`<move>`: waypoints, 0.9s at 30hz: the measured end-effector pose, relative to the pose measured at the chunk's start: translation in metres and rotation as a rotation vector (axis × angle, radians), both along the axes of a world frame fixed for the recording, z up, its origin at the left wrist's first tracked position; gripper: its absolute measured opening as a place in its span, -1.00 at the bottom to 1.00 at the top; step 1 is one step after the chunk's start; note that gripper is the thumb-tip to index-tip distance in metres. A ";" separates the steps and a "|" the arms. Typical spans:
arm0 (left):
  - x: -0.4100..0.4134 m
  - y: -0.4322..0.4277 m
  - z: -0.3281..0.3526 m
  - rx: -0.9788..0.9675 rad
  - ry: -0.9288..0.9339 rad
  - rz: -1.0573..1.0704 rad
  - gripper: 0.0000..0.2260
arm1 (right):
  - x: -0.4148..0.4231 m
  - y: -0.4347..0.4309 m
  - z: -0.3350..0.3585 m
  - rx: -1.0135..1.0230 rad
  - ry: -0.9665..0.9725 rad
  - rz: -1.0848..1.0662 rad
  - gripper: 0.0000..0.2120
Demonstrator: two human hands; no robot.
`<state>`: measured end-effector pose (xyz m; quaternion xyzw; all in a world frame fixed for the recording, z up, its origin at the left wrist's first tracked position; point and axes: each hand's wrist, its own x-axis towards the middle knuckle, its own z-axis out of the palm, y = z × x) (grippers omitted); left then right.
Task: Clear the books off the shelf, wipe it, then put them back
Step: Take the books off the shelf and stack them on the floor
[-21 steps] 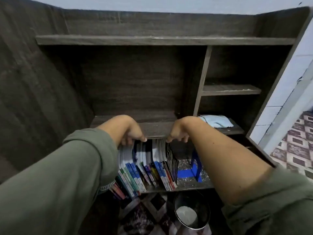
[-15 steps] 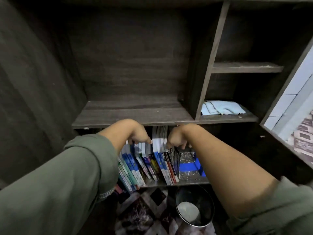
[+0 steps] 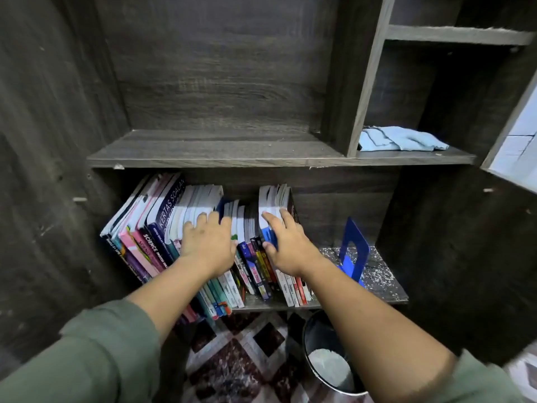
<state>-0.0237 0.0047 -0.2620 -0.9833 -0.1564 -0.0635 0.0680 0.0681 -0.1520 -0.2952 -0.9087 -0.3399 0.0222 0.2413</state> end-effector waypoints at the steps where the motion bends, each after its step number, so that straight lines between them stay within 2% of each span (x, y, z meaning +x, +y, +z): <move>1: -0.003 0.000 -0.006 0.025 -0.004 0.014 -0.51 | -0.002 -0.001 -0.005 0.041 -0.008 -0.013 -0.38; 5: -0.008 0.006 -0.030 0.198 0.010 0.045 -0.26 | -0.006 0.001 -0.013 0.100 -0.011 -0.063 -0.41; 8: -0.008 0.008 -0.040 0.284 -0.019 0.040 -0.18 | -0.004 -0.001 -0.016 0.071 -0.021 -0.069 -0.40; 14: -0.004 0.002 -0.049 0.316 -0.079 0.122 -0.27 | 0.000 -0.013 -0.028 0.110 0.029 -0.103 -0.45; 27: -0.001 0.004 -0.065 0.305 -0.197 0.163 -0.34 | 0.006 -0.016 -0.033 0.084 -0.129 -0.083 -0.46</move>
